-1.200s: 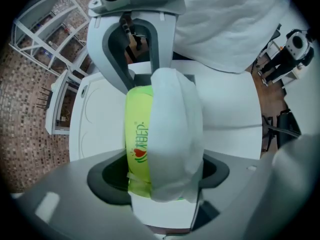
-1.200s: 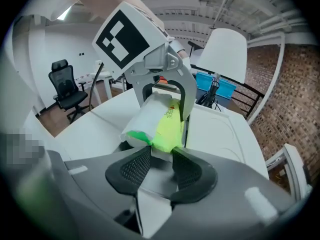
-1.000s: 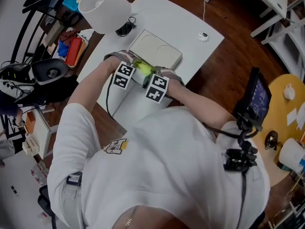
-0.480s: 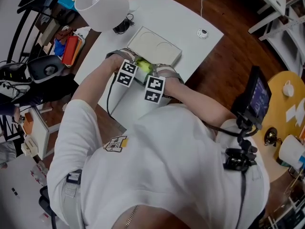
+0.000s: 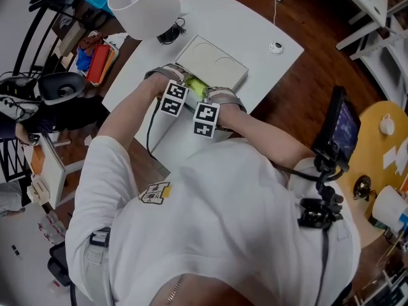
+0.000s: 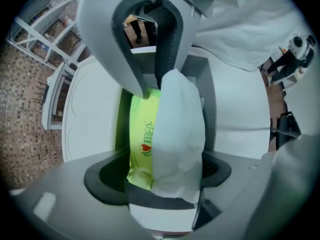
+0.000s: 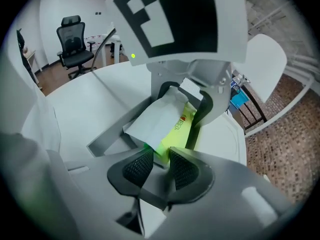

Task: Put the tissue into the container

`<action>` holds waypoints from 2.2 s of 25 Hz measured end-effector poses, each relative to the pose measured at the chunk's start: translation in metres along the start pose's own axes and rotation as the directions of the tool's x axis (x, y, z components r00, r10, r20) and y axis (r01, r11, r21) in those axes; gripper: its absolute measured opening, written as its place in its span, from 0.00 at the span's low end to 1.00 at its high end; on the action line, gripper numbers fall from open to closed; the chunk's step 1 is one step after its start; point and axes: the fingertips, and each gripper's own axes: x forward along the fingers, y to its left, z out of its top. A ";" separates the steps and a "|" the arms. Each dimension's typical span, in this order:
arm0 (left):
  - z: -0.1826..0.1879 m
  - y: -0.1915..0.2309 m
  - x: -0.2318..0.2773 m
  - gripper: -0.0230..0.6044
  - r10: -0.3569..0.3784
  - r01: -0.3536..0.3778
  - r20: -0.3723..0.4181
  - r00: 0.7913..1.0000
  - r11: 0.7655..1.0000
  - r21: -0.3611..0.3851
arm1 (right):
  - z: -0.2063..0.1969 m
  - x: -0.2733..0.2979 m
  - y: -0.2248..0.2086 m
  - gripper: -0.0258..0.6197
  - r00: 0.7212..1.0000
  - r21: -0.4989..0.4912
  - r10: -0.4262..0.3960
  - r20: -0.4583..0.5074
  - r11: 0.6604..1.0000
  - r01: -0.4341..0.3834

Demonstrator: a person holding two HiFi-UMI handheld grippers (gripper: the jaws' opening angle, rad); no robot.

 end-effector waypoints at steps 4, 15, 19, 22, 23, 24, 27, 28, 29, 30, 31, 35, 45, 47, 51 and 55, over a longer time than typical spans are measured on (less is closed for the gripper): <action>-0.010 0.005 -0.017 0.64 0.042 -0.041 0.006 0.999 0.997 -0.066 | -0.002 0.002 0.001 0.20 1.000 -0.006 -0.001 0.004 1.000 0.001; -0.023 -0.002 -0.073 0.64 0.227 -0.201 0.048 0.973 0.930 -0.306 | -0.002 -0.006 -0.002 0.23 0.999 0.017 -0.007 0.054 1.000 0.006; -0.027 -0.012 -0.101 0.64 0.330 -0.268 0.065 0.942 0.854 -0.446 | -0.002 -0.029 -0.012 0.27 0.993 0.073 -0.036 0.112 0.997 0.028; -0.031 -0.017 -0.127 0.63 0.450 -0.325 0.074 0.890 0.740 -0.589 | -0.002 -0.051 -0.021 0.27 0.983 0.144 -0.084 0.165 0.988 0.061; -0.032 -0.018 -0.136 0.60 0.498 -0.340 0.075 0.864 0.687 -0.642 | -0.003 -0.059 -0.022 0.27 0.979 0.174 -0.096 0.182 0.983 0.064; -0.033 -0.020 -0.145 0.58 0.547 -0.349 0.074 0.834 0.627 -0.696 | -0.003 -0.066 -0.023 0.26 0.974 0.204 -0.108 0.200 0.977 0.067; -0.031 -0.034 -0.169 0.49 0.681 -0.332 0.059 0.730 0.429 -0.840 | -0.003 -0.088 -0.016 0.24 0.957 0.291 -0.149 0.249 0.954 0.073; -0.029 -0.042 -0.175 0.47 0.717 -0.309 0.054 0.695 0.366 -0.878 | -0.002 -0.095 -0.011 0.22 0.951 0.321 -0.165 0.261 0.944 0.076; -0.025 -0.052 -0.180 0.44 0.746 -0.277 0.052 0.664 0.310 -0.909 | -0.001 -0.102 -0.004 0.20 0.946 0.349 -0.181 0.270 0.934 0.079; -0.019 -0.063 -0.183 0.40 0.770 -0.238 0.055 0.636 0.263 -0.935 | 0.000 -0.107 0.004 0.19 0.942 0.376 -0.195 0.275 0.923 0.082; -0.013 -0.074 -0.184 0.38 0.788 -0.196 0.060 0.613 0.225 -0.955 | 0.001 -0.112 0.013 0.18 0.939 0.399 -0.208 0.274 0.913 0.086; 0.017 -0.117 -0.174 0.21 0.820 -0.040 0.075 0.568 0.119 -0.992 | -0.003 -0.121 0.054 0.15 0.940 0.468 -0.234 0.247 0.879 0.096; 0.126 -0.201 -0.126 0.04 0.744 0.133 0.116 0.658 0.037 -0.990 | -0.053 -0.126 0.167 0.12 0.966 0.523 -0.131 0.224 0.852 -0.006; 0.146 -0.218 -0.118 0.04 0.720 0.162 0.116 0.685 0.004 -0.987 | -0.059 -0.124 0.188 0.11 0.968 0.516 -0.095 0.232 0.855 -0.040; 0.195 -0.248 -0.106 0.04 0.670 0.195 0.104 0.735 -0.062 -0.979 | -0.076 -0.125 0.230 0.09 0.969 0.494 -0.021 0.247 0.863 -0.107; 0.253 -0.280 -0.097 0.04 0.620 0.233 0.103 0.778 -0.132 -0.963 | -0.095 -0.129 0.277 0.08 0.961 0.478 0.067 0.267 0.857 -0.193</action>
